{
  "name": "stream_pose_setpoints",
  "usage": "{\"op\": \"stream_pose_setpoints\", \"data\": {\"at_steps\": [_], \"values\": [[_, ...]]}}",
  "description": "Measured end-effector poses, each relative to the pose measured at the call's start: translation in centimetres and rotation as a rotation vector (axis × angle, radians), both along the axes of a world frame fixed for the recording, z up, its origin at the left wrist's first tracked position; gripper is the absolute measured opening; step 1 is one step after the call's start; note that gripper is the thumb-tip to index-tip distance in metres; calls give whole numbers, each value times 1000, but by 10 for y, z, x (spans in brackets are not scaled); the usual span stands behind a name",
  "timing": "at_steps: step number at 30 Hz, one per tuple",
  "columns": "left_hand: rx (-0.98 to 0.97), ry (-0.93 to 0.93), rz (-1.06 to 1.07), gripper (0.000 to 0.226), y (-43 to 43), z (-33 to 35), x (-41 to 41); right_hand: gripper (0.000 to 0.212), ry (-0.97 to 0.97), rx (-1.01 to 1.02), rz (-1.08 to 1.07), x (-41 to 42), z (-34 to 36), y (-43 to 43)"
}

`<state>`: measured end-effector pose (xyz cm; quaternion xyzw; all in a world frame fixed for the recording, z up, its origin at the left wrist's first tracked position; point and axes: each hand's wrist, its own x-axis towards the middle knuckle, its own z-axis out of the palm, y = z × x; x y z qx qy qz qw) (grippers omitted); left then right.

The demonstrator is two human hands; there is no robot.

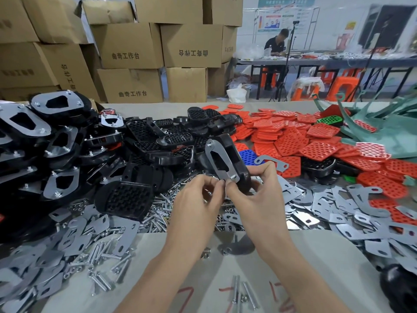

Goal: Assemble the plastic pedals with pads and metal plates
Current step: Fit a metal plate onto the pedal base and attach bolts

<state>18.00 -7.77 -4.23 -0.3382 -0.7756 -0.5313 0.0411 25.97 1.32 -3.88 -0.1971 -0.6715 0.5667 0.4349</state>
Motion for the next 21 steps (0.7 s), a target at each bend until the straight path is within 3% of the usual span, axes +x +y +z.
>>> {"op": "stream_pose_setpoints", "data": {"at_steps": [3,6,8,12,18,20,21], "values": [[-43,181,-5,18,-3,0,0,45,-16,54,-13,0,1,1],[-150,598,49,14,-5,1,-3,43,8,83,-10,2,2,2],[-172,640,51,13,-6,2,-5,40,31,71,-5,3,3,2],[23,52,-80,15,-2,5,0,43,26,84,-21,3,4,0],[151,-605,-172,38,4,13,-2,45,8,175,-32,3,5,-6],[216,-710,-218,38,3,14,-2,44,6,202,-34,3,6,-6],[198,-662,-214,36,2,14,-2,44,3,208,-33,3,6,-6]]}}
